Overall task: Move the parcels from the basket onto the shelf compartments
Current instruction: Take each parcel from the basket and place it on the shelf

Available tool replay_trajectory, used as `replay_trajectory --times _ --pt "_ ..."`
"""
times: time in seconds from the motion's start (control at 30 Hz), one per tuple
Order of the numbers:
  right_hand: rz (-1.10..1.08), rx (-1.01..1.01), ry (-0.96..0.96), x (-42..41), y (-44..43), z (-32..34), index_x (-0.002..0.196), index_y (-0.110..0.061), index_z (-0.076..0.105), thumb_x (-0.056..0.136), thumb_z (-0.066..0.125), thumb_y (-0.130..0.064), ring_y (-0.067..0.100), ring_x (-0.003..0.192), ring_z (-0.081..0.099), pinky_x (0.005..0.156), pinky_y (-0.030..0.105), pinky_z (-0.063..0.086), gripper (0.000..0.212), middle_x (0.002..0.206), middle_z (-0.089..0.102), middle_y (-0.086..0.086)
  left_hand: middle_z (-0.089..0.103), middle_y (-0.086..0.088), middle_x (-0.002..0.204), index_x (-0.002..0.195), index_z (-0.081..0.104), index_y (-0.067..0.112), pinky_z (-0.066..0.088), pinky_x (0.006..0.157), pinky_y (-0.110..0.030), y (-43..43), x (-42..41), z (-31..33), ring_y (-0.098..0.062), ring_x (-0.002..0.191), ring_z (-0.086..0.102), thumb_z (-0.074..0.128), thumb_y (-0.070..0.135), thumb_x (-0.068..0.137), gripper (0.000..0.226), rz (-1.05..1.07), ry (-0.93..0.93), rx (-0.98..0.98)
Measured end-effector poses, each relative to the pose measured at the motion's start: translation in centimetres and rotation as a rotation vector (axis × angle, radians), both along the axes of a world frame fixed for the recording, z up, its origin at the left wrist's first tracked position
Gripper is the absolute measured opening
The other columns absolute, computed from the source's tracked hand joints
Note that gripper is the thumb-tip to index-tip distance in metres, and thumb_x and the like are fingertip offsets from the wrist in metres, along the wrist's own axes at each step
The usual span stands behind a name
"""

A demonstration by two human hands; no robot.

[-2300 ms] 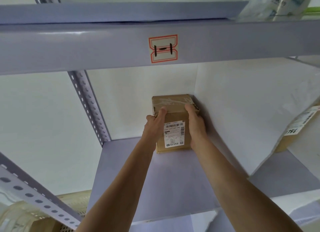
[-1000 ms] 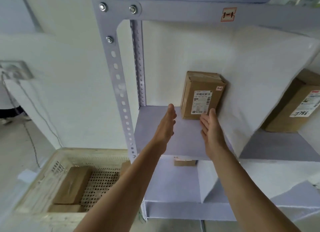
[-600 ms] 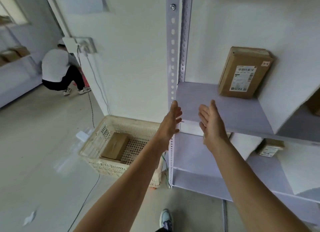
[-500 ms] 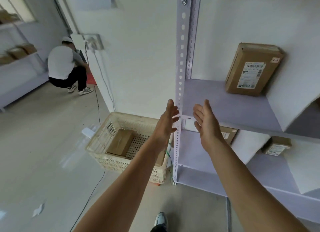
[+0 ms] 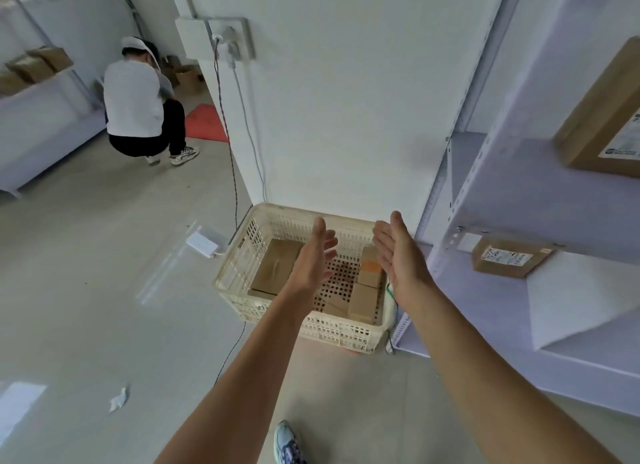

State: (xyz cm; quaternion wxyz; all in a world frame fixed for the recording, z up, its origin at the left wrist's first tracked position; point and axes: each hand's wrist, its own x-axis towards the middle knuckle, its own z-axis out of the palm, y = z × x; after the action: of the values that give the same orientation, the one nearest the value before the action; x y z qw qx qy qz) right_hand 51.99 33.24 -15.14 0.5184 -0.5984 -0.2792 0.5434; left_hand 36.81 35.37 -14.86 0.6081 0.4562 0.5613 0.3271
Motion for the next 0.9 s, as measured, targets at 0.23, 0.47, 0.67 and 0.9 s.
replay_trajectory --times 0.23,0.47,0.67,0.9 --pt "-0.051 -0.118 0.05 -7.5 5.6 -4.4 0.158 -0.012 0.042 0.108 0.032 -0.061 0.016 0.151 0.04 0.13 0.041 0.022 0.07 0.165 0.043 0.004 0.051 -0.012 0.16 0.157 0.047 0.01 0.043 0.112 -0.052 6.8 -8.4 -5.2 -0.031 0.146 0.05 0.022 0.071 0.105 0.084 -0.059 0.042 -0.153" --pt "-0.118 -0.247 0.03 -9.4 9.2 -9.5 0.161 -0.013 0.039 0.105 0.029 -0.066 0.019 0.153 0.038 0.129 0.042 0.023 0.078 0.167 0.04 0.005 0.052 -0.011 0.16 0.157 0.048 0.012 0.04 0.12 -0.057 11.4 -11.6 -10.4 -0.031 0.146 0.049 0.021 0.071 0.106 0.082 -0.098 0.097 -0.263" --pt "-0.084 -0.343 0.035 -9.5 13.1 -15.1 0.162 -0.014 0.035 0.107 0.026 -0.066 0.017 0.155 0.034 0.131 0.044 0.018 0.076 0.169 0.035 0.003 0.049 -0.012 0.161 0.159 0.045 0.009 0.038 0.118 -0.053 14.9 -11.9 -14.7 -0.032 0.149 0.046 0.02 0.065 0.109 0.079 -0.1 0.144 -0.37" --pt "-0.037 -0.471 0.081 -10.9 19.0 -21.8 0.161 -0.014 0.038 0.108 0.025 -0.063 0.018 0.153 0.037 0.13 0.044 0.021 0.073 0.167 0.038 0.003 0.052 -0.008 0.159 0.155 0.05 0.013 0.041 0.111 -0.048 20.4 -13.2 -21.4 -0.027 0.145 0.049 0.019 0.069 0.107 0.081 -0.072 0.283 -0.469"
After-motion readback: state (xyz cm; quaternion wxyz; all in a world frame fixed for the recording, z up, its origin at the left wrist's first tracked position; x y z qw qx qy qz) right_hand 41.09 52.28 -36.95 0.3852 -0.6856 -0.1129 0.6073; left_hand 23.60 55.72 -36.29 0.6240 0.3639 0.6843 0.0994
